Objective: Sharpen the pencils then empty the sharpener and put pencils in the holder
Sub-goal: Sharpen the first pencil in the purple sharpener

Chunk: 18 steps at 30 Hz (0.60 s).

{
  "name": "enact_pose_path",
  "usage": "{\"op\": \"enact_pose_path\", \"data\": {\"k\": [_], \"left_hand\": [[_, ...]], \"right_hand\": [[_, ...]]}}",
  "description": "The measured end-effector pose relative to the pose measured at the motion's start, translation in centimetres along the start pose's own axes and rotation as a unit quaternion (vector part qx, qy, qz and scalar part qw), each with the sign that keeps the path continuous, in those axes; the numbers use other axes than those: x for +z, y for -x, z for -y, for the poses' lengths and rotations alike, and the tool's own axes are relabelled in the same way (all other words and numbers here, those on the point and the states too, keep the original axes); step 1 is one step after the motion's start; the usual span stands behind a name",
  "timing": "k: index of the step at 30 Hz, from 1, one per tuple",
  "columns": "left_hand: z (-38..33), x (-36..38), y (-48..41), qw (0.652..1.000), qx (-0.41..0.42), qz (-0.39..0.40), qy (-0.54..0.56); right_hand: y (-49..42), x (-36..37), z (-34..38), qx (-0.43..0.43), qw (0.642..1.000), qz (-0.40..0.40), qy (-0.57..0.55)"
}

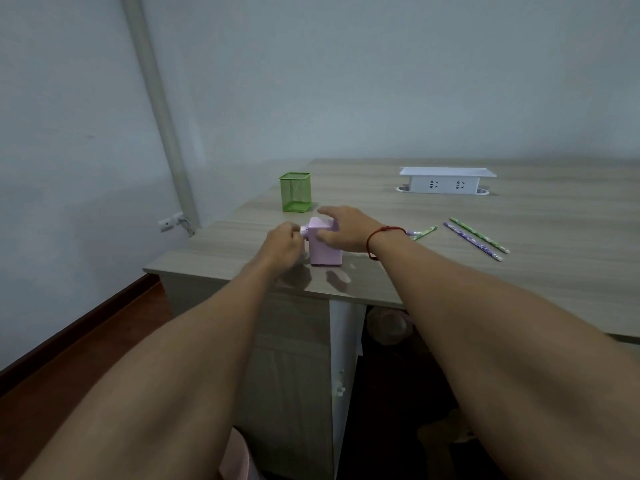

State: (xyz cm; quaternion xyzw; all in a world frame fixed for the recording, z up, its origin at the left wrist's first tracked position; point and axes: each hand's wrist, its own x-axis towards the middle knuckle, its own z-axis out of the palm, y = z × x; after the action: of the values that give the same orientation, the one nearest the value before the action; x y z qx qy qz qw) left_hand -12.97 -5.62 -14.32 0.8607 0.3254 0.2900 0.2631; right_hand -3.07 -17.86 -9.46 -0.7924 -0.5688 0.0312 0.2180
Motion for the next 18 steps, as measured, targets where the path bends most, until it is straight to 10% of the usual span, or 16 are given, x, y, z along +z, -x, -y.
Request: {"op": "enact_pose_path", "data": {"k": [18], "left_hand": [[3.0,-1.3,0.6,0.954,0.109,0.111,-0.258]], "right_hand": [[-2.8,3.7,1.2,0.019,0.99,0.004,0.141]]}}
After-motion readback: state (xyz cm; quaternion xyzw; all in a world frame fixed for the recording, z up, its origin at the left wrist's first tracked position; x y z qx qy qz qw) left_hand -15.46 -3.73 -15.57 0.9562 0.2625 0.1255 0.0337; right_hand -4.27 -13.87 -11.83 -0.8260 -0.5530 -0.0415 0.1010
